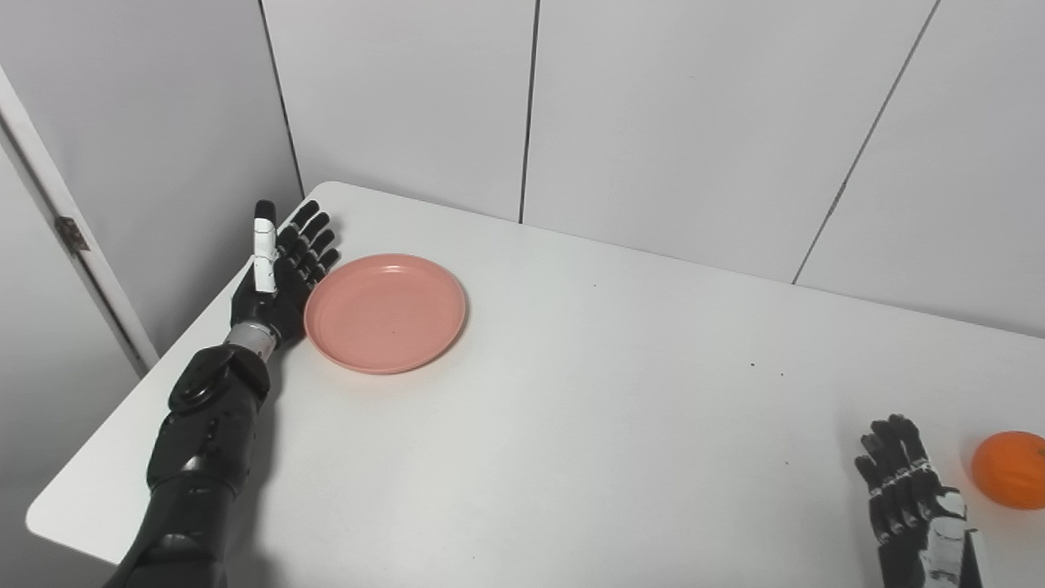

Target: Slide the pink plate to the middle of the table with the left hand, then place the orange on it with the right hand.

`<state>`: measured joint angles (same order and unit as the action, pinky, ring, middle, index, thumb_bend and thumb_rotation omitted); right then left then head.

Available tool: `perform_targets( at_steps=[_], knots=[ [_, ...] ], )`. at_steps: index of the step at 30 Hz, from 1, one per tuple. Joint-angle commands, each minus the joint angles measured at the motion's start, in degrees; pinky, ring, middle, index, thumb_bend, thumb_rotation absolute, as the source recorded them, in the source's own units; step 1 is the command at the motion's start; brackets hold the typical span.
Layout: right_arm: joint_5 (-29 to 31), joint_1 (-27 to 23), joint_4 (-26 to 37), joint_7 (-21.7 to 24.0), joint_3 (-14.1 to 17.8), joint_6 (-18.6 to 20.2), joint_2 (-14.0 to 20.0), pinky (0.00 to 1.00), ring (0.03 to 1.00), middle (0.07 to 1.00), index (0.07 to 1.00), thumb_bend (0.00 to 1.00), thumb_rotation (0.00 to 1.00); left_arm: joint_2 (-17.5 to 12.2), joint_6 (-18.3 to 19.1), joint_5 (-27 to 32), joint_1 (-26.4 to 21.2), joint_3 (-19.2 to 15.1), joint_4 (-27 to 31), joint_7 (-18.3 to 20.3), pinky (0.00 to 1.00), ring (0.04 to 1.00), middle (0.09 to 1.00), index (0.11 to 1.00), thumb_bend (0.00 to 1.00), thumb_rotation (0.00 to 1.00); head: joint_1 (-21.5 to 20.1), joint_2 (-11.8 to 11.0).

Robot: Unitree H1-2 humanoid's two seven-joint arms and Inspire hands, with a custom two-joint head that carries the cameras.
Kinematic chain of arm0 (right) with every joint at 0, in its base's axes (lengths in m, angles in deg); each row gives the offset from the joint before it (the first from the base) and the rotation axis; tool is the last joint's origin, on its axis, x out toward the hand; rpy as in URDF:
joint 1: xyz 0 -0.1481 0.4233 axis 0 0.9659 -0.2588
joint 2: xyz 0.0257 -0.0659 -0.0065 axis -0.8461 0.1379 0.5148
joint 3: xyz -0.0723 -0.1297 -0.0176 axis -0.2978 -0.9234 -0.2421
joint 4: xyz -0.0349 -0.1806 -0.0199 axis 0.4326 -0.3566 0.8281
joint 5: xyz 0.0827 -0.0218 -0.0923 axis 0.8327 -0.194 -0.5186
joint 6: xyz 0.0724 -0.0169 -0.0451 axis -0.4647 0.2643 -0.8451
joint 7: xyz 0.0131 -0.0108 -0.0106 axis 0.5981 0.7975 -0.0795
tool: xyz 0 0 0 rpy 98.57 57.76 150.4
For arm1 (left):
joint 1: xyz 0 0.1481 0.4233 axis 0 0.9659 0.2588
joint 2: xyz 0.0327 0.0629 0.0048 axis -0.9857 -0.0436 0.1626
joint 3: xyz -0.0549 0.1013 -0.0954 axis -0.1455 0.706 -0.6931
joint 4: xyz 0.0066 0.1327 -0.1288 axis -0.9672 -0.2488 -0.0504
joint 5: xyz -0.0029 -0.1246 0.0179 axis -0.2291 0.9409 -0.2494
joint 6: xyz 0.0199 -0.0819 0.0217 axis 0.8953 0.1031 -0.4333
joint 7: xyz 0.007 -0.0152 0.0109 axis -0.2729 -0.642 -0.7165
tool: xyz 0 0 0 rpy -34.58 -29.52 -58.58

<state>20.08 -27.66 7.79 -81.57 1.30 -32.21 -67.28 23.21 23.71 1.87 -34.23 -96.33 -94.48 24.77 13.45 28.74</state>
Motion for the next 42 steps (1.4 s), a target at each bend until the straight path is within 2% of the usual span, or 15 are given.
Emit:
perform_targets(
  at_steps=[1,5,13,19,23,28,36,42],
  knots=[
    [0.37,3.91,-4.33,0.77,-1.13,0.22,-1.57,0.97,0.95,0.933,0.92,0.8,1.0,0.03,1.08,0.62,-0.54,0.07,0.67,0.64,1.0,0.995,0.971,0.92,0.97,0.9,-0.12,0.09],
    [0.33,4.08,-3.93,0.59,-1.13,0.49,-1.67,0.98,0.954,0.937,0.922,0.79,1.0,0.36,1.9,1.32,-0.46,-0.15,0.5,1.16,1.0,0.975,0.961,0.936,0.99,0.88,-0.2,0.22],
    [0.25,4.21,-3.54,0.6,-1.18,0.63,-1.55,0.97,0.949,0.935,0.919,0.78,1.0,2.3,3.73,1.39,0.88,0.06,3.97,-1.19,0.95,0.942,0.948,0.894,1.0,0.86,-0.38,0.55],
    [0.16,4.3,-3.17,0.48,-1.24,0.82,-1.6,0.96,0.946,0.932,0.916,0.79,1.0,3.5,5.57,1.44,2.05,0.58,6.5,-1.77,0.93,0.937,0.958,0.906,0.99,0.9,-0.54,0.76],
    [0.14,4.39,-2.95,0.44,-1.28,1.04,-1.62,0.97,0.949,0.935,0.92,0.78,1.0,4.07,6.22,1.62,2.56,0.67,7.16,-1.82,0.9,0.912,0.922,0.887,0.98,0.89,-0.62,0.86],
    [0.42,4.41,-2.91,0.52,-1.27,1.08,-1.71,0.96,0.946,0.934,0.914,0.78,0.99,4.92,7.84,2.73,3.37,0.92,8.98,-1.07,0.9,0.928,0.939,0.919,0.97,0.9,-0.75,1.0],
    [0.14,4.28,-2.93,0.34,-1.34,1.04,-1.83,0.95,0.936,0.922,0.907,0.81,0.98,6.35,9.43,2.45,4.49,1.34,11.86,-2.66,0.88,0.912,0.925,0.933,0.96,0.89,-1.22,1.11],
    [0.07,4.23,-2.89,0.16,-1.34,1.19,-1.99,0.95,0.937,0.917,0.898,0.81,0.97,6.83,9.95,1.25,5.01,2.56,13.05,-3.62,0.84,0.888,0.912,0.866,0.99,0.87,-1.17,1.15]
  ],
)
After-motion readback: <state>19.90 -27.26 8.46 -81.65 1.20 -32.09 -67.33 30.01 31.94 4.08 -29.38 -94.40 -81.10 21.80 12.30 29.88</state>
